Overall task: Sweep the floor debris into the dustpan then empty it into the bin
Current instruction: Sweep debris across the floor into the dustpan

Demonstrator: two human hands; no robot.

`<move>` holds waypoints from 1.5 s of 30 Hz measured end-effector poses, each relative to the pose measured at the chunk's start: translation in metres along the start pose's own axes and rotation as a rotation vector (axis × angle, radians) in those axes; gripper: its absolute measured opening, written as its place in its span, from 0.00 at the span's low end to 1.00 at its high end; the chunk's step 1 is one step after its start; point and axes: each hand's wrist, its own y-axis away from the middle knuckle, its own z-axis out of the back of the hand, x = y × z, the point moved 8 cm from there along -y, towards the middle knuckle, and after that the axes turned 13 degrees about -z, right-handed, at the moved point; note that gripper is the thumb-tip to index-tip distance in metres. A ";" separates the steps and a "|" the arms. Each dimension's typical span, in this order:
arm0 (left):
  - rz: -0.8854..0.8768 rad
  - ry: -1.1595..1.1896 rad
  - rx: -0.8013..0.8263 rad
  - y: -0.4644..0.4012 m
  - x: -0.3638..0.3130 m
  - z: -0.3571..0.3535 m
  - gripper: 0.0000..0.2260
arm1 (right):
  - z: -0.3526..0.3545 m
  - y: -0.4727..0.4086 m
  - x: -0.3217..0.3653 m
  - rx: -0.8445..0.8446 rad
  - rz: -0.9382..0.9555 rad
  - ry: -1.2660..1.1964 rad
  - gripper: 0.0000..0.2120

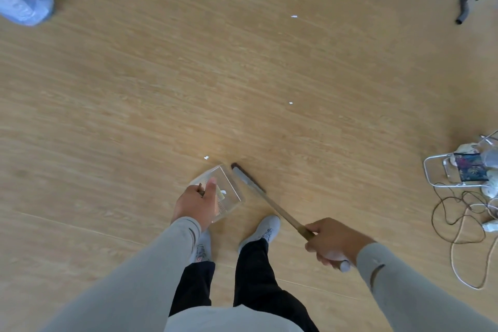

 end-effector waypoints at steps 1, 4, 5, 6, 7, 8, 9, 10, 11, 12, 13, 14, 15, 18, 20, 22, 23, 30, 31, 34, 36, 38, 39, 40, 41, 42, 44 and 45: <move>0.005 0.017 0.027 0.001 0.000 -0.002 0.26 | 0.008 0.003 -0.009 0.013 -0.006 -0.089 0.22; 0.006 0.037 0.089 0.003 0.003 0.003 0.27 | 0.033 0.016 -0.032 0.054 0.001 -0.320 0.22; 0.002 0.030 0.084 0.003 0.006 0.011 0.27 | 0.038 0.022 -0.034 0.065 0.018 -0.340 0.22; 0.005 0.030 0.065 0.002 0.012 0.022 0.28 | 0.041 0.029 -0.033 0.066 0.041 -0.330 0.21; 0.014 0.041 0.041 0.002 0.017 0.036 0.29 | 0.042 0.035 -0.029 0.056 0.066 -0.300 0.20; 0.025 0.064 0.014 0.002 0.024 0.050 0.29 | 0.044 0.039 -0.021 0.038 0.089 -0.254 0.18; 0.037 0.098 -0.014 0.002 0.030 0.064 0.29 | 0.044 0.043 -0.010 0.019 0.113 -0.214 0.16; 0.048 0.133 -0.040 0.002 0.036 0.077 0.29 | 0.045 0.045 0.002 0.000 0.131 -0.186 0.14; 0.058 0.159 -0.064 0.002 0.041 0.089 0.29 | 0.044 0.044 0.016 -0.021 0.146 -0.175 0.13; 0.068 0.180 -0.085 0.002 0.046 0.099 0.29 | 0.043 0.043 0.030 -0.046 0.157 -0.173 0.13; 0.077 0.201 -0.104 0.002 0.051 0.108 0.29 | 0.042 0.041 0.045 -0.072 0.167 -0.171 0.12; 0.082 0.220 -0.123 0.002 0.055 0.114 0.30 | 0.039 0.038 0.060 -0.098 0.174 -0.154 0.11; 0.087 0.234 -0.142 0.001 0.060 0.119 0.30 | 0.034 0.034 0.075 -0.120 0.178 -0.122 0.11; 0.110 0.266 -0.186 -0.006 0.073 0.124 0.31 | 0.015 0.019 0.118 -0.165 0.168 0.034 0.10; 0.128 0.286 -0.194 -0.012 0.081 0.123 0.31 | -0.003 0.009 0.140 -0.187 0.141 0.151 0.11; 0.148 0.276 -0.196 -0.017 0.086 0.121 0.32 | -0.021 0.001 0.155 -0.183 0.108 0.178 0.11; 0.150 0.268 -0.198 -0.020 0.085 0.122 0.32 | -0.031 -0.002 0.160 -0.186 0.095 0.189 0.11; 0.119 0.199 -0.173 -0.030 0.068 0.116 0.34 | -0.068 0.006 0.135 0.011 0.123 0.096 0.32; 0.117 0.194 -0.165 -0.029 0.068 0.115 0.34 | -0.053 0.012 0.126 0.038 0.128 0.023 0.33; 0.099 0.179 -0.157 -0.029 0.068 0.118 0.33 | 0.000 0.028 0.093 0.077 0.083 -0.198 0.28; 0.096 0.178 -0.161 -0.029 0.071 0.122 0.35 | 0.015 0.039 0.078 0.077 0.089 -0.230 0.26; 0.094 0.168 -0.164 -0.030 0.072 0.124 0.36 | 0.012 0.043 0.078 0.032 0.123 -0.195 0.26; 0.093 0.161 -0.164 -0.030 0.071 0.125 0.36 | 0.007 0.043 0.084 0.001 0.144 -0.172 0.27; 0.094 0.155 -0.161 -0.031 0.071 0.124 0.35 | 0.001 0.039 0.092 -0.028 0.165 -0.156 0.28; 0.095 0.152 -0.159 -0.032 0.070 0.124 0.35 | -0.006 0.032 0.101 -0.055 0.177 -0.144 0.28; 0.096 0.151 -0.159 -0.033 0.070 0.123 0.35 | -0.013 0.023 0.111 -0.072 0.175 -0.136 0.28; 0.098 0.152 -0.167 -0.034 0.072 0.121 0.34 | -0.034 0.009 0.130 -0.075 0.160 -0.085 0.27; 0.097 0.148 -0.172 -0.035 0.073 0.121 0.34 | -0.047 0.006 0.135 -0.049 0.153 -0.042 0.27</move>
